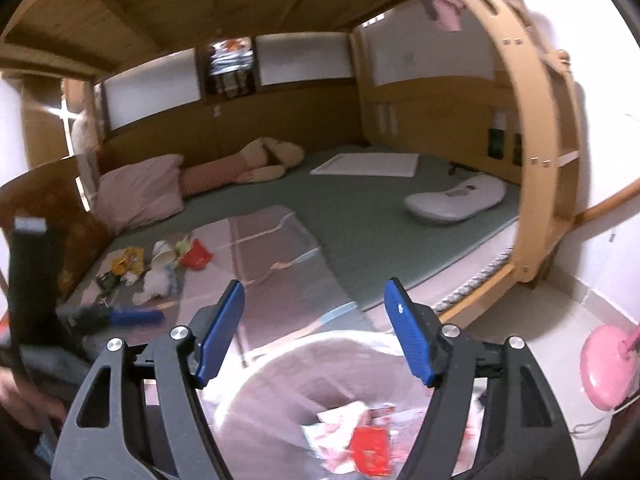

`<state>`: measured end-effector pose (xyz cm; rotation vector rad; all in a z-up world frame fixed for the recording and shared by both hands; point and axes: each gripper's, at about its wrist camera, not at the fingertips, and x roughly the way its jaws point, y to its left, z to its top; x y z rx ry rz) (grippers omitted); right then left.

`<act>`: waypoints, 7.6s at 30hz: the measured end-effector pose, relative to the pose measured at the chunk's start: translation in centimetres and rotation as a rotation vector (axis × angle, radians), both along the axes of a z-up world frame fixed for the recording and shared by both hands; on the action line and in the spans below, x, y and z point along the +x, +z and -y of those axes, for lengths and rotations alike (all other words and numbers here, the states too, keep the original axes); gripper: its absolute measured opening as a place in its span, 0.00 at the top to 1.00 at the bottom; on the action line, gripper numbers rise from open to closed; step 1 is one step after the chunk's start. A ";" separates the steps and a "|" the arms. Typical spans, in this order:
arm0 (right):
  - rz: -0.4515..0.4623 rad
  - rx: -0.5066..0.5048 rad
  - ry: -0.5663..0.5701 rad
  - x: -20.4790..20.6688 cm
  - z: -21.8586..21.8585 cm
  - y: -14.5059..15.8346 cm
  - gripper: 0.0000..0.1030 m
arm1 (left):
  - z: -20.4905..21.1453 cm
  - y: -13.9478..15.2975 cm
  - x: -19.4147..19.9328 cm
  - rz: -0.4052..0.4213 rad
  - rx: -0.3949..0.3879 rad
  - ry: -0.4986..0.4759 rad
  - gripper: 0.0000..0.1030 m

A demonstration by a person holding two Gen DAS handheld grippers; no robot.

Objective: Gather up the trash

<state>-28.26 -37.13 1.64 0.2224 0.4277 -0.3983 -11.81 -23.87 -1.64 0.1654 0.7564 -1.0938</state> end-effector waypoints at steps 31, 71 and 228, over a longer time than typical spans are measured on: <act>-0.129 0.018 0.409 27.8 -19.4 -6.2 0.22 | -28.4 -3.1 15.9 0.010 0.112 0.842 0.07; -0.378 0.026 0.329 42.4 -18.9 -14.4 0.23 | -27.8 -9.9 33.5 -0.014 0.236 0.829 0.16; -0.120 -0.033 0.397 27.6 -19.6 -6.5 0.19 | -25.1 -3.8 16.1 0.044 0.138 0.793 0.15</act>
